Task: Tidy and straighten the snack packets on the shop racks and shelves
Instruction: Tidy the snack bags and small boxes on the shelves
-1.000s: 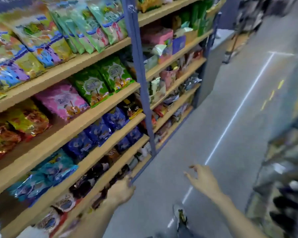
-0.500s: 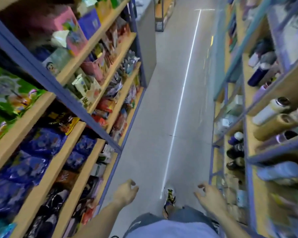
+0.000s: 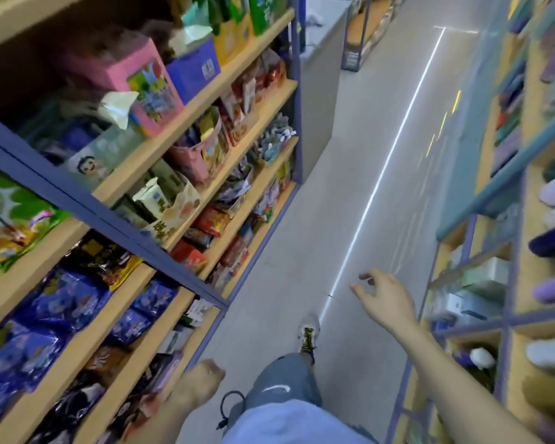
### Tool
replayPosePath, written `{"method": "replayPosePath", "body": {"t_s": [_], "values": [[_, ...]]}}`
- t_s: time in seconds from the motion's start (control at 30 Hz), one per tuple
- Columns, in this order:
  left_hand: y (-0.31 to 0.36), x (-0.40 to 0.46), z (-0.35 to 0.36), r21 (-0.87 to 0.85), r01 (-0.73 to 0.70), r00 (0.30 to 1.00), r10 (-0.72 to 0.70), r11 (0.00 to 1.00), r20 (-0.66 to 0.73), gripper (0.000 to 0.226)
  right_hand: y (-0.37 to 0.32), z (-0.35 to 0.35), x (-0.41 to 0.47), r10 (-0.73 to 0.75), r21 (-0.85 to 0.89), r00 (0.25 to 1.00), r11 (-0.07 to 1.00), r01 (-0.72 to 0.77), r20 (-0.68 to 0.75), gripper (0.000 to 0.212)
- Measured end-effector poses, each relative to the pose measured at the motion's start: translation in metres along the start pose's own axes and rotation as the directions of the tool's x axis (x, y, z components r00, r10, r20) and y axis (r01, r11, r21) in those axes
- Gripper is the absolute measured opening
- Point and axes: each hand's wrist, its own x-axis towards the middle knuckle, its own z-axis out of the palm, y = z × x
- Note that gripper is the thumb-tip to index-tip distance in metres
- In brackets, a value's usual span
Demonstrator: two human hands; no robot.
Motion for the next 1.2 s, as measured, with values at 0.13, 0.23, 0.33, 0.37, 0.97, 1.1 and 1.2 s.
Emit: {"method": "replayPosePath", "body": {"t_s": [0.13,0.23,0.33,0.37,0.97,1.1,1.2], "values": [[0.070,0.049,-0.026,-0.081,0.011,1.000,-0.008,0.997,0.026,0.025,0.004,-0.016,0.082,-0.031,-0.020,0.999,0.999,0.032,0.026,0.034],[0.142,0.101,-0.058,-0.089,0.021,0.997,-0.014,0.996,0.075,0.026,0.024,-0.035,0.135,0.037,-0.045,0.999,0.998,-0.036,0.034,0.035],[0.238,0.140,-0.105,-0.128,-0.089,0.993,0.098,0.988,0.070,0.030,0.040,-0.067,0.184,0.130,-0.073,0.991,0.989,-0.128,0.030,0.035],[0.274,0.149,-0.127,-0.119,-0.144,0.988,0.150,0.982,0.046,0.034,0.044,-0.080,0.202,0.158,-0.065,0.987,0.985,-0.157,0.021,0.034],[0.588,0.221,-0.331,-0.348,-0.129,0.927,-0.011,0.929,-0.375,0.044,-0.139,-0.191,0.641,-0.348,-0.011,0.880,0.928,0.372,0.323,0.034],[0.614,0.195,-0.403,-0.338,-0.148,0.675,-0.155,0.929,-0.721,0.046,-0.273,-0.209,0.688,-0.665,0.093,0.696,0.738,0.669,0.269,0.028],[0.625,0.181,-0.447,-0.248,-0.079,0.380,-0.201,0.966,-0.903,0.044,-0.352,-0.226,0.696,-0.828,0.187,0.539,0.560,0.807,0.153,0.034]]}}
